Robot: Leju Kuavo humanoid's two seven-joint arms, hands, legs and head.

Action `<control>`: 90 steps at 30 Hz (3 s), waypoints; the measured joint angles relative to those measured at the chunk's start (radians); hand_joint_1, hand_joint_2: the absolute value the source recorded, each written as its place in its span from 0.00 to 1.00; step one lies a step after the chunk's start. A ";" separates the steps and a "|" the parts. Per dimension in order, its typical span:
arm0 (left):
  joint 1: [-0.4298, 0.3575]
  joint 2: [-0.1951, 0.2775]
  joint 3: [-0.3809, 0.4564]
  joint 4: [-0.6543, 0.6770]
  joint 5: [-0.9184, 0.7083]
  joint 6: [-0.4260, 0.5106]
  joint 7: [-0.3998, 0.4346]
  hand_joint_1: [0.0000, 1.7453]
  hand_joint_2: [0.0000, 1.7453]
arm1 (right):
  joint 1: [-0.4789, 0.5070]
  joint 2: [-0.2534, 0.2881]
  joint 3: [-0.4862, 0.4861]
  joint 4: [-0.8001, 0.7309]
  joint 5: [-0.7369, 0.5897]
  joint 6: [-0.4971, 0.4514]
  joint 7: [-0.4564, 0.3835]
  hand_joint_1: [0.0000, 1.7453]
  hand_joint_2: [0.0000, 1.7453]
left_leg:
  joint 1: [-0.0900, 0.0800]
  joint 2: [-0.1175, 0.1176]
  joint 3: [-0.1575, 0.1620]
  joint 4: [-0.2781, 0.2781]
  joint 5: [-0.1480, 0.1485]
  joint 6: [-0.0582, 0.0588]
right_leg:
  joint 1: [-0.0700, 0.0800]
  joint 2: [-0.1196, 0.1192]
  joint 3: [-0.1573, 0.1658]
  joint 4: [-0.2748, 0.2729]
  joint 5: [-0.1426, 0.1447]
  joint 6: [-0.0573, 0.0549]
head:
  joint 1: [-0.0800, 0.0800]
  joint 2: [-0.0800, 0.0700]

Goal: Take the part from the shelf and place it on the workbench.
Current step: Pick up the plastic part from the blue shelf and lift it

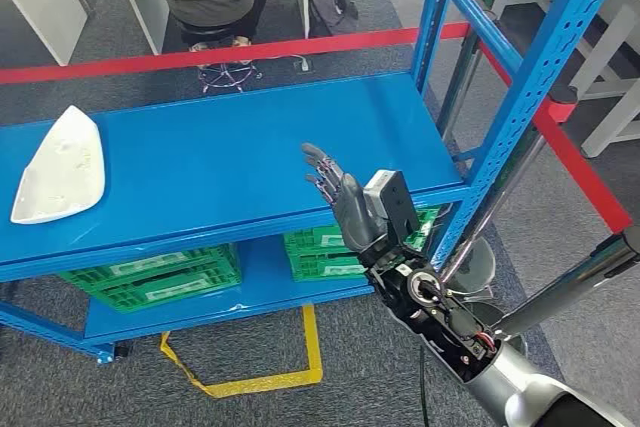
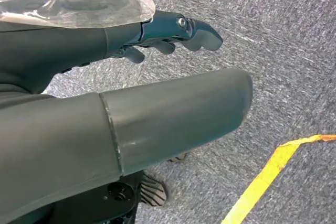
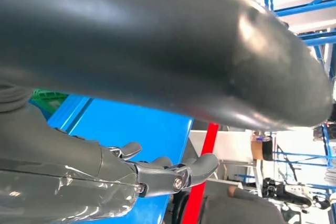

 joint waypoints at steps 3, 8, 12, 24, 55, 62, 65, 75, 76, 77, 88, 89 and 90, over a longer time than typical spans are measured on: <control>0.001 0.000 0.004 0.000 -0.001 -0.004 0.000 0.00 0.00 | 0.000 0.000 0.000 0.001 0.000 0.000 0.002 0.00 0.00 | 0.000 0.000 -0.002 0.004 -0.002 0.003 | 0.000 0.000 0.000 0.000 0.000 0.003 | 0.000 0.000; 0.001 0.002 0.013 0.000 -0.009 -0.004 0.009 0.00 0.00 | -0.001 0.000 -0.001 0.002 0.000 0.000 0.005 0.00 0.00 | -0.003 0.000 -0.006 0.010 -0.006 0.015 | -0.002 -0.001 0.002 -0.002 0.000 0.014 | 0.000 0.000; 0.001 0.000 0.014 0.000 -0.015 -0.004 0.010 0.00 0.00 | -0.005 0.000 -0.006 0.002 0.000 0.000 0.007 0.00 0.00 | 0.011 -0.002 0.012 -0.019 0.005 0.029 | -0.003 0.004 -0.032 0.073 -0.050 0.029 | 0.006 0.000; 0.000 -0.004 0.015 0.000 -0.030 -0.002 0.023 0.00 0.00 | 0.003 0.000 -0.009 0.006 0.000 0.003 0.018 0.00 0.00 | 0.030 -0.076 0.007 0.003 -0.010 -0.024 | -0.026 0.044 -0.005 0.020 -0.011 0.031 | 0.013 0.000; -0.001 -0.008 0.015 0.000 -0.051 0.023 0.022 0.00 0.00 | -0.002 0.000 -0.013 0.000 0.003 0.002 0.026 0.00 0.00 | 0.006 -0.149 -0.033 0.011 0.022 0.008 | -0.001 0.054 0.024 -0.004 -0.015 0.004 | 0.013 0.000; 0.003 -0.006 0.015 0.000 -0.051 0.025 0.022 0.00 0.00 | -0.009 0.000 -0.018 -0.001 0.003 0.003 0.026 0.00 0.00 | 0.010 -0.058 -0.202 0.321 -0.096 -0.021 | -0.008 -0.017 0.035 -0.020 -0.012 -0.015 | -0.003 0.000; 0.004 -0.005 0.015 0.000 -0.051 0.025 0.023 0.00 0.00 | -0.010 0.000 -0.019 -0.001 0.003 0.003 0.026 0.00 0.00 | 0.015 -0.028 -0.117 0.143 0.002 -0.023 | -0.009 -0.045 0.042 -0.019 -0.020 -0.006 | -0.004 0.000; 0.002 -0.005 0.017 0.000 -0.051 0.013 0.029 0.00 0.00 | -0.011 -0.003 -0.039 -0.002 0.014 -0.025 0.049 0.00 0.00 | 0.007 -0.043 -0.043 0.004 0.036 0.033 | -0.008 0.000 -0.051 0.210 -0.159 0.036 | 0.017 0.000; 0.002 -0.005 0.018 0.000 -0.051 0.009 0.030 0.00 0.00 | -0.007 -0.004 -0.041 -0.002 0.016 -0.033 0.054 0.00 0.00 | 0.005 -0.048 -0.042 0.004 0.035 0.035 | -0.008 0.005 -0.084 0.272 -0.177 0.036 | 0.019 0.000; 0.002 -0.005 0.018 0.000 -0.051 0.005 0.031 0.00 0.00 | -0.002 -0.006 -0.044 -0.002 0.016 -0.040 0.057 0.00 0.00 | 0.003 -0.054 -0.040 0.005 0.034 0.036 | -0.008 0.008 -0.103 0.301 -0.176 0.035 | 0.019 0.000; 0.001 -0.004 0.021 0.000 -0.054 -0.020 0.041 0.00 0.00 | 0.005 -0.013 -0.074 -0.015 0.021 -0.070 0.065 0.00 0.00 | 0.000 -0.070 -0.058 0.068 -0.010 -0.003 | -0.008 0.018 0.036 -0.020 -0.011 -0.006 | 0.012 0.000; 0.001 -0.004 0.021 0.000 -0.054 -0.020 0.041 0.00 0.00 | 0.005 -0.013 -0.076 -0.017 0.022 -0.070 0.065 0.00 0.00 | 0.002 -0.065 -0.089 0.130 -0.039 -0.008 | -0.008 0.017 0.038 -0.022 -0.012 -0.009 | 0.008 0.000; 0.000 -0.003 0.021 0.000 -0.054 -0.020 0.041 0.00 0.00 | 0.006 -0.013 -0.078 -0.018 0.022 -0.070 0.065 0.00 0.00 | 0.004 -0.062 -0.131 0.206 -0.070 -0.013 | -0.008 0.015 0.038 -0.022 -0.013 -0.012 | 0.005 0.000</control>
